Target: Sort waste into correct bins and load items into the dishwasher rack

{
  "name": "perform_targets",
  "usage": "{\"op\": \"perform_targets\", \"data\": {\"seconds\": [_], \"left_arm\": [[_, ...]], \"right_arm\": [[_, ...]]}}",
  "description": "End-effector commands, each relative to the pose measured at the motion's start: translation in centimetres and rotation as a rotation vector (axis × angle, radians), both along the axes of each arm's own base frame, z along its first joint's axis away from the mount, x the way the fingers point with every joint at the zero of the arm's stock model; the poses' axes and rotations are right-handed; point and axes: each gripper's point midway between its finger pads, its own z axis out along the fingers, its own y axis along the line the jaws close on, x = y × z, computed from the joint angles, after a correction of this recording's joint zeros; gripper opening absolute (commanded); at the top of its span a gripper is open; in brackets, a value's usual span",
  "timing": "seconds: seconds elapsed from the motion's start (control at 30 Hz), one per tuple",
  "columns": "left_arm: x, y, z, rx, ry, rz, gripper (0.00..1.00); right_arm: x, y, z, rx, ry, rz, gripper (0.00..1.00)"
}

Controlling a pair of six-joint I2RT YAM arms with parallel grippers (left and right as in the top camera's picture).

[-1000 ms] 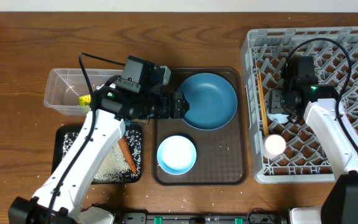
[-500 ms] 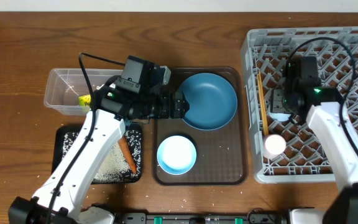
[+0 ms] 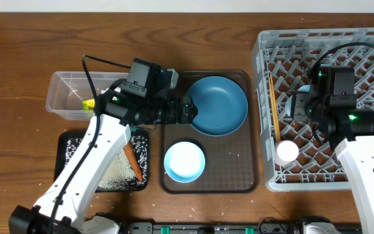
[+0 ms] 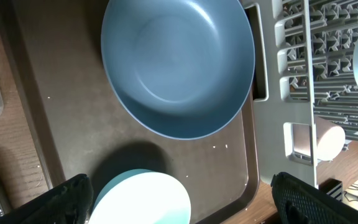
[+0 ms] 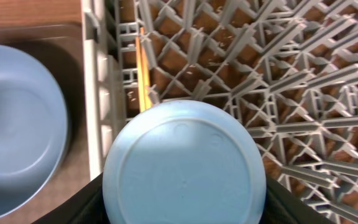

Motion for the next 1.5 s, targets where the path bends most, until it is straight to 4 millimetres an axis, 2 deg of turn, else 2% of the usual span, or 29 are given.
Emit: {"op": "perform_targets", "data": {"seconds": [0.0, 0.4, 0.6, 0.8, 0.9, 1.13, 1.27, 1.47], "left_arm": [[0.0, 0.2, -0.3, 0.011, 0.001, 0.0, 0.94], [0.0, 0.2, -0.3, 0.012, 0.002, 0.0, 0.94], [0.0, 0.2, -0.3, 0.011, 0.002, 0.0, 0.95], [0.0, 0.2, -0.3, 0.011, 0.001, 0.0, 0.94], [0.0, 0.2, -0.3, 0.011, 0.001, 0.0, 0.94], [0.0, 0.2, -0.3, 0.011, 0.001, 0.0, 0.95], [0.0, 0.2, -0.3, 0.012, 0.002, 0.0, 0.94], [0.0, 0.2, -0.3, 0.011, 0.002, 0.0, 0.94]], "right_arm": [[0.0, 0.7, -0.7, 0.044, 0.023, 0.035, 0.37], [0.2, 0.8, -4.4, 0.042, 0.148, 0.033, 0.38], [0.3, 0.8, -4.7, 0.042, 0.155, 0.033, 0.56], [0.2, 0.8, -4.7, 0.042, 0.157, 0.033, 0.81], [0.2, 0.8, -4.7, 0.042, 0.158, 0.033, 0.87], [0.2, 0.8, -4.7, 0.042, 0.157, 0.033, 0.84], [0.1, 0.8, -4.7, 0.043, 0.16, 0.033, 0.79], [-1.2, 0.2, -5.3, 0.02, 0.221, 0.015, 0.78]]}}
